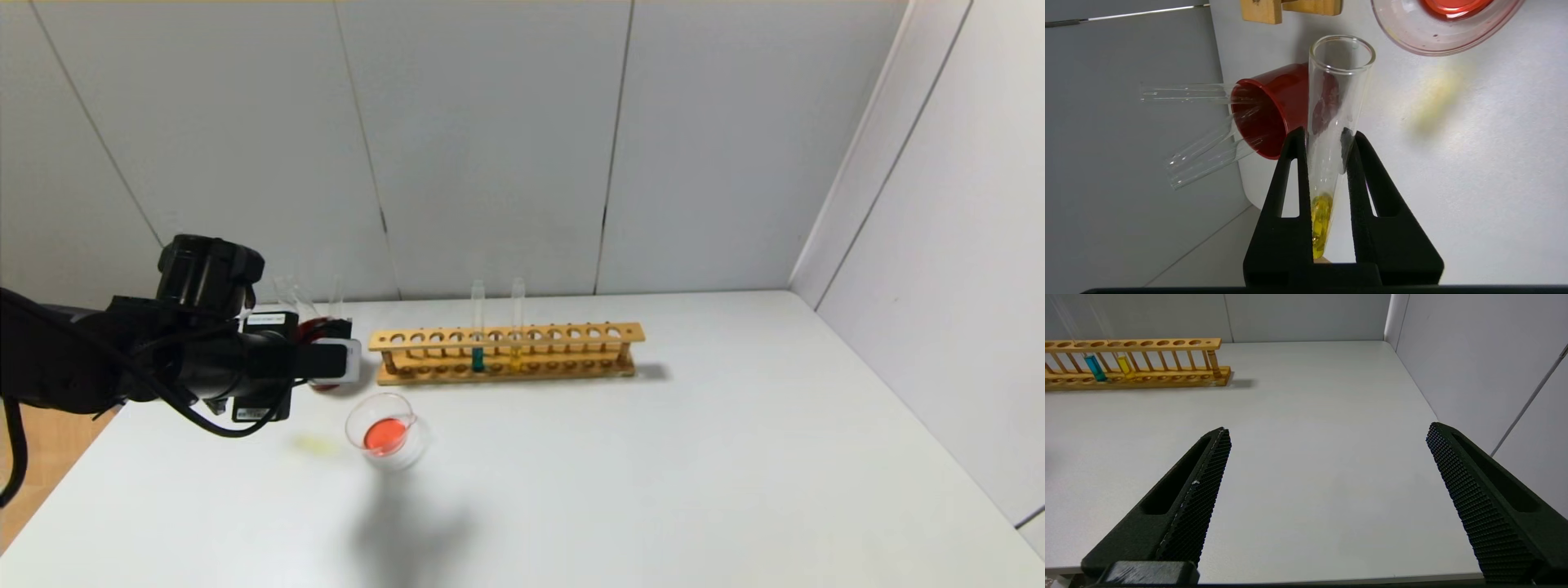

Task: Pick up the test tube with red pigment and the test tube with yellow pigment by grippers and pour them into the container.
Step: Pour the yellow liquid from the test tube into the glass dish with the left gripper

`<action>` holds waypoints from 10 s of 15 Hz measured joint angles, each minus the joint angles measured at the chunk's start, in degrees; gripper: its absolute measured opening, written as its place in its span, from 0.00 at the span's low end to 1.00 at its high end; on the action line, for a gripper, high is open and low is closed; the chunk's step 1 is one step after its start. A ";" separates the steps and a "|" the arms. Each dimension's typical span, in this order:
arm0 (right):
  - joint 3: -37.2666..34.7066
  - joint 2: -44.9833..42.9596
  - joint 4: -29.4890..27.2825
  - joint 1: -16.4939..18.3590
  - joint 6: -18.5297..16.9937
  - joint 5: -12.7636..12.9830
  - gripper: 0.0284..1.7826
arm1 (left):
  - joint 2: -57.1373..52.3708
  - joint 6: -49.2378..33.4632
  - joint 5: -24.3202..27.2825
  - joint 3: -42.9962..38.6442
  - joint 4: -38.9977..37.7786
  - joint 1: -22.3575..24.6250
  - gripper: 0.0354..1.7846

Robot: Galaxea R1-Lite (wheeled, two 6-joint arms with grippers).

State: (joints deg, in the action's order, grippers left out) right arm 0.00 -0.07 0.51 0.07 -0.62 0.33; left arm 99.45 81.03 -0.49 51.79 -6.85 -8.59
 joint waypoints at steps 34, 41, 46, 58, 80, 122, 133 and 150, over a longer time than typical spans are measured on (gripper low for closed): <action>0.00 0.00 0.00 0.02 0.00 0.02 0.98 | 5.14 5.79 -4.83 0.13 0.60 -0.02 0.16; 0.00 0.00 0.00 0.00 0.00 0.02 0.98 | 5.79 8.22 -6.81 1.16 0.74 -0.27 0.16; 0.00 0.00 -0.02 0.02 0.00 0.00 0.98 | 6.31 8.46 -8.06 1.96 0.82 -1.51 0.16; 0.00 0.00 0.00 0.00 0.00 0.00 0.98 | 7.96 9.11 -9.73 3.19 0.51 -2.65 0.16; 0.00 0.00 -0.02 0.02 0.00 0.02 0.98 | 8.29 12.15 -12.98 3.84 0.63 -5.24 0.16; 0.00 0.00 0.00 0.02 0.00 0.00 0.98 | 9.26 20.52 -26.58 3.32 0.07 -11.76 0.16; 0.00 0.00 0.00 0.00 0.02 0.00 0.98 | 8.51 21.26 -29.85 2.15 0.05 -14.09 0.16; 0.00 0.00 0.00 0.02 0.00 0.00 0.98 | 9.78 24.70 -36.06 2.76 0.07 -15.80 0.16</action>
State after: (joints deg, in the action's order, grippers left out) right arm 0.00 -0.07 0.51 0.10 -0.62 0.33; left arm 109.23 105.73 -36.55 54.54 -6.78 -24.39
